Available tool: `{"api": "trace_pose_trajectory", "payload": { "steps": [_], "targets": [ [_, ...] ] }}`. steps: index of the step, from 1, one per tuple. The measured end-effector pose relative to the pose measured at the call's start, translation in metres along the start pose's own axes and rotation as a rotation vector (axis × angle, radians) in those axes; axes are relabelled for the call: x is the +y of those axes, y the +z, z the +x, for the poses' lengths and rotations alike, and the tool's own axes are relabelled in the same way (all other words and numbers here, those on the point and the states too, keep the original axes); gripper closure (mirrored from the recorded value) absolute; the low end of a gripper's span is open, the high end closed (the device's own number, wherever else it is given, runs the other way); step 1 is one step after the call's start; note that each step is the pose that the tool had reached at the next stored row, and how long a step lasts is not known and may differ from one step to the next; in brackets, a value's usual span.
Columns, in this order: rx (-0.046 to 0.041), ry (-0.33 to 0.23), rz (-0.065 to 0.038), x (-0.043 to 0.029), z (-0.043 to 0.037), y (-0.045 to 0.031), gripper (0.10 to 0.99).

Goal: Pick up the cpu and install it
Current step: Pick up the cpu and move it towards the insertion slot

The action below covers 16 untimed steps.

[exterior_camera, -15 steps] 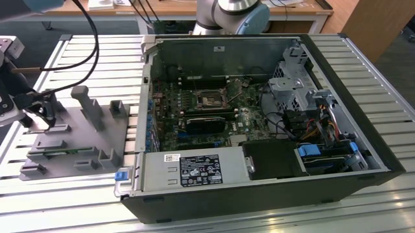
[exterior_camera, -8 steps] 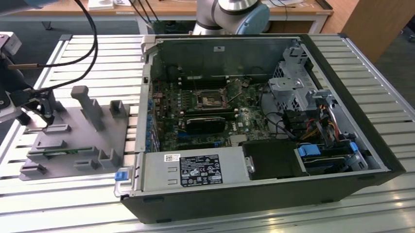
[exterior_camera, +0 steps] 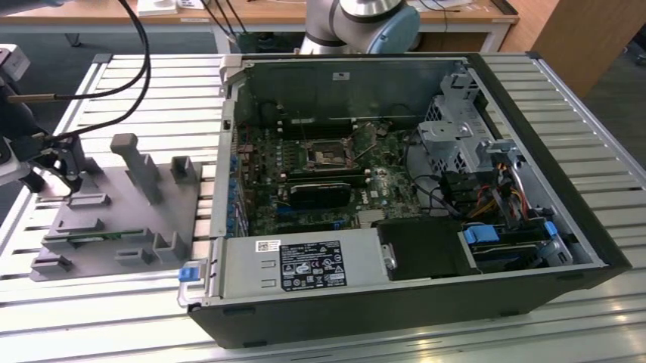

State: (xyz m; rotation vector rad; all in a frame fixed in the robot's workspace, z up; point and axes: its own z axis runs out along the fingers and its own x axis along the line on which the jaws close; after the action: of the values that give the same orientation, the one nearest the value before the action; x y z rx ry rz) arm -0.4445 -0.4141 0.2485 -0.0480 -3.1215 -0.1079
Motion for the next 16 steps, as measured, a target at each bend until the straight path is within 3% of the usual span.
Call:
{"api": "trace_pose_trajectory", "payload": {
  "steps": [16],
  "targets": [
    [0.0000, 0.000, 0.000, 0.0008, 0.0002, -0.0110, 0.549]
  ]
}}
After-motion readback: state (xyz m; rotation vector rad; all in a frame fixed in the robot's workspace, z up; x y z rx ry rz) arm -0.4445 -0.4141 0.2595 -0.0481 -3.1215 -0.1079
